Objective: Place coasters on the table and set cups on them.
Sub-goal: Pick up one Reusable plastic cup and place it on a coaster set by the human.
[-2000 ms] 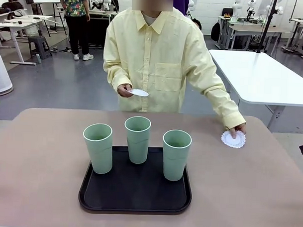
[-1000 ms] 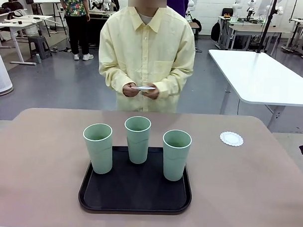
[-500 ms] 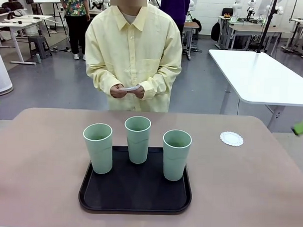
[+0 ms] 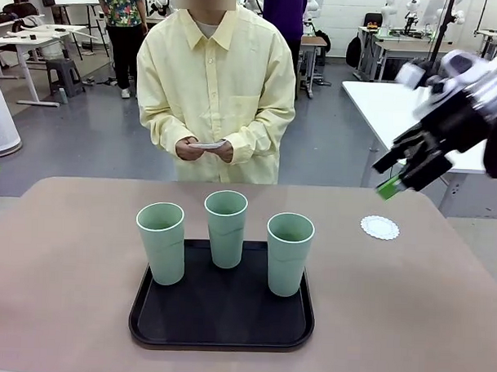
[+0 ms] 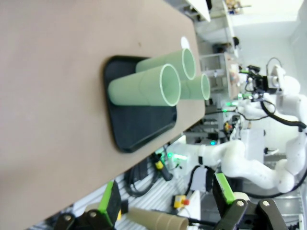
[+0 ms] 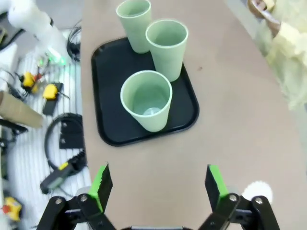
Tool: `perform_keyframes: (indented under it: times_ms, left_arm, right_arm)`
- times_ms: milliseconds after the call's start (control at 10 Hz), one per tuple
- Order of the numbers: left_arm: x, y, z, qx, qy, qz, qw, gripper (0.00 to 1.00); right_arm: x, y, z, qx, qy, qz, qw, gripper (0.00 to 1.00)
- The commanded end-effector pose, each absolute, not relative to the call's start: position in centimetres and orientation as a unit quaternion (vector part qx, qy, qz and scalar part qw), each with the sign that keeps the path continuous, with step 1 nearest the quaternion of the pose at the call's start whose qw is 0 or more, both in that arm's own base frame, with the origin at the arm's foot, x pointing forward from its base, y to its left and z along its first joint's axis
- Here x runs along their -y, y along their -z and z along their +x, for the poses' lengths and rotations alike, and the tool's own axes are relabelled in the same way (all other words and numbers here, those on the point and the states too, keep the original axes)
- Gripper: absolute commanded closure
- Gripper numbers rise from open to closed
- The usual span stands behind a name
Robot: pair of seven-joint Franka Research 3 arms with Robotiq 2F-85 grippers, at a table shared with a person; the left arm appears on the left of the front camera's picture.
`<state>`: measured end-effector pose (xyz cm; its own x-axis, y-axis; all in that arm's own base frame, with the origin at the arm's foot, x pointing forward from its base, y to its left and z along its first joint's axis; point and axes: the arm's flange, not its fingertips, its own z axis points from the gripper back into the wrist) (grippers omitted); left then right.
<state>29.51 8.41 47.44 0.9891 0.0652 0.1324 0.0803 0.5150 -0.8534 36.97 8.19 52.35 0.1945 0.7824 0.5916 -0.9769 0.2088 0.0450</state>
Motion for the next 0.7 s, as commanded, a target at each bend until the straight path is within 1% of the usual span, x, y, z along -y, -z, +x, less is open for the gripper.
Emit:
perform_keyframes:
  times_ms: [0, 100, 300, 400, 600]
  left_arm:
    - [-8.6, -47.3, 29.4, 0.076, 0.011, -0.494, 0.866, 0.00]
    - [-8.6, -47.3, 29.4, 0.076, 0.011, -0.494, 0.866, 0.00]
    - [-8.6, -47.3, 29.4, 0.076, 0.011, -0.494, 0.866, 0.00]
    - [-8.6, -47.3, 29.4, 0.076, 0.011, -0.494, 0.866, 0.00]
    - [-8.6, -47.3, 29.4, 0.076, 0.011, -0.494, 0.866, 0.00]
  right_arm:
    - [-9.8, -49.3, 38.3, 0.208, -0.616, 0.152, 0.745, 0.00]
    - [-10.4, -48.8, 38.4, 0.201, -0.625, 0.146, 0.740, 0.00]
    - [-10.4, -48.3, 37.7, 0.196, -0.642, 0.172, 0.722, 0.00]
    - [-11.0, -48.5, 38.5, 0.196, -0.628, 0.163, 0.735, 0.00]
    - [-11.0, -48.5, 38.5, 0.196, -0.628, 0.163, 0.735, 0.00]
